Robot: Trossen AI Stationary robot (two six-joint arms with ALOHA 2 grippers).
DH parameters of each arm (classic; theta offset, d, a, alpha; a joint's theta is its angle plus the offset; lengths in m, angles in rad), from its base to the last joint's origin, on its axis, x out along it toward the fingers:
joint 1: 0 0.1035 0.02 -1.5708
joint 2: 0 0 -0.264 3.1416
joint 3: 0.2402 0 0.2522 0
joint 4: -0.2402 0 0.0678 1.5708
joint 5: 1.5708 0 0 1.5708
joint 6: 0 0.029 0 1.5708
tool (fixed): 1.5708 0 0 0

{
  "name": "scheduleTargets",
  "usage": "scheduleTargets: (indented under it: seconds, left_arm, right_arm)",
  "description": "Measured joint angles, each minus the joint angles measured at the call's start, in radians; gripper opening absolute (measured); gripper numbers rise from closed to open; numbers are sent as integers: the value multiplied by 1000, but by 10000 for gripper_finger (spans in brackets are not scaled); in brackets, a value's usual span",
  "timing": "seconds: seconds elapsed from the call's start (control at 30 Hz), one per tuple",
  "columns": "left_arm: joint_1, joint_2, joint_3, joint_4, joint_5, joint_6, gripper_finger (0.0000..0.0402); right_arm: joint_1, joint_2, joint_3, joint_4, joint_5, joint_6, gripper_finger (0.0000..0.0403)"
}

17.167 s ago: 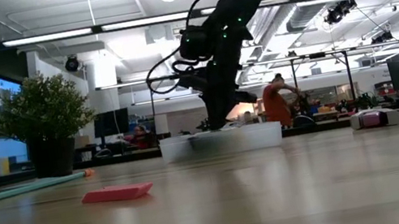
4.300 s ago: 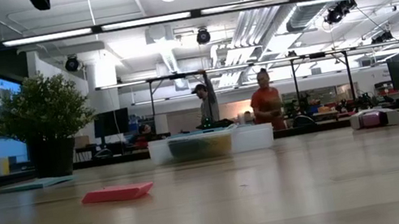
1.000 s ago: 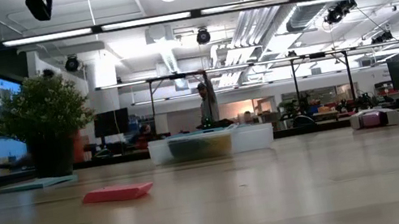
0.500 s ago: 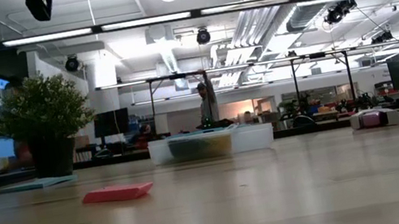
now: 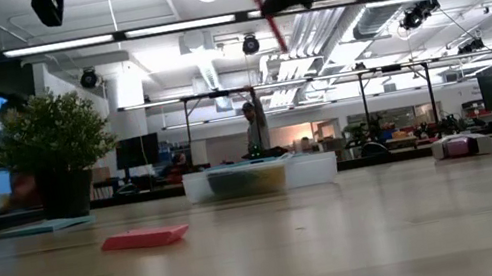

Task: Pack school essentials
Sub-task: Put the orange pen into the supply box, then put the pink eraser into the supply box

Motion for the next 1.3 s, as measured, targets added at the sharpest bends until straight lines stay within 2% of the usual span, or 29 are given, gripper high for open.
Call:
scheduleTargets:
  seconds: [0.27, 0.53, 0.9, 1.3]
  left_arm:
    - [0, 0, 0, 0, -31, 0, 0]
    - [0, 0, 0, 1, -34, 0, 0]
    - [0, 0, 0, 1, -55, 7, 0]
    - [0, 0, 0, 1, -56, 7, 0]
  right_arm:
    - [-92, 401, 276, -286, 30, -170, 5]
    - [-142, 662, 392, -382, 76, -257, 5]
    - [-157, 735, 406, -393, 48, -355, 11]
    - [-156, 735, 406, -371, 57, -320, 105]
